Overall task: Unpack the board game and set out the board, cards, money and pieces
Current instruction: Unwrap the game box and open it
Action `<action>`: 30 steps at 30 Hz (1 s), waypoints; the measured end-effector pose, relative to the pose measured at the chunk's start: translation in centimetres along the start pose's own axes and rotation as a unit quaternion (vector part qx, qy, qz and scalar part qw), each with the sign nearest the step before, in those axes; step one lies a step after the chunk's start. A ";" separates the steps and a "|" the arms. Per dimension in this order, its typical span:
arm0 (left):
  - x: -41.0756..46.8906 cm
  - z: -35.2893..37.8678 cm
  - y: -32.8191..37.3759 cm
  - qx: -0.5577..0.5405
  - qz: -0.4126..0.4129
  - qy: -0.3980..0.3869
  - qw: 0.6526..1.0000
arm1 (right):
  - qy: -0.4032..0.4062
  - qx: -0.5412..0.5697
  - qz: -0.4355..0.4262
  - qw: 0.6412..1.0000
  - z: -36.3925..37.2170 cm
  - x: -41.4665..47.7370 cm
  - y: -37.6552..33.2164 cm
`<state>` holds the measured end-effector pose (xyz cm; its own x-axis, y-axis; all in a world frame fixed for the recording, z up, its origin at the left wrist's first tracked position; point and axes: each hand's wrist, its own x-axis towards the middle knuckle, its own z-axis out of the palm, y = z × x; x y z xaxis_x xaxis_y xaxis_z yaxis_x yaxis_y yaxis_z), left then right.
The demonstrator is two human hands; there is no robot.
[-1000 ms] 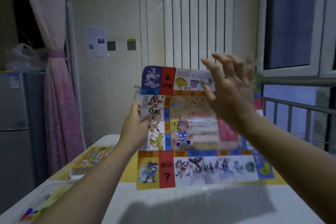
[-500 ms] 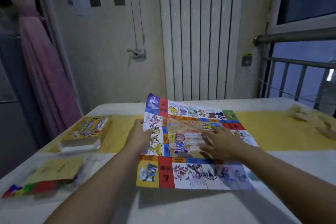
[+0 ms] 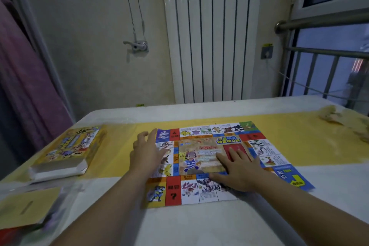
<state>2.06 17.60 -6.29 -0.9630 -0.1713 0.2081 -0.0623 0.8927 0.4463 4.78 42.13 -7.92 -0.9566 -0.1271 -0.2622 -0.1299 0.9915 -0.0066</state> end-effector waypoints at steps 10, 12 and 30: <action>-2.9 1.8 0.8 0.195 0.079 -0.267 0.940 | 0.012 0.005 0.024 1.000 0.0 0.8 0.1; -3.1 1.4 1.0 0.197 0.081 -0.258 0.942 | 0.024 0.009 0.021 0.999 -0.3 0.3 -0.1; -13.3 -13.7 -15.4 0.033 0.047 0.054 0.997 | 0.149 0.078 -0.280 0.945 -4.7 -7.2 -23.6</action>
<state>19.45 0.40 -4.00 -0.9316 -0.1260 0.3410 0.0065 0.9321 0.3621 13.55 19.51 -1.33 -0.7834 -0.6122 0.1076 -0.6196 0.7555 -0.2129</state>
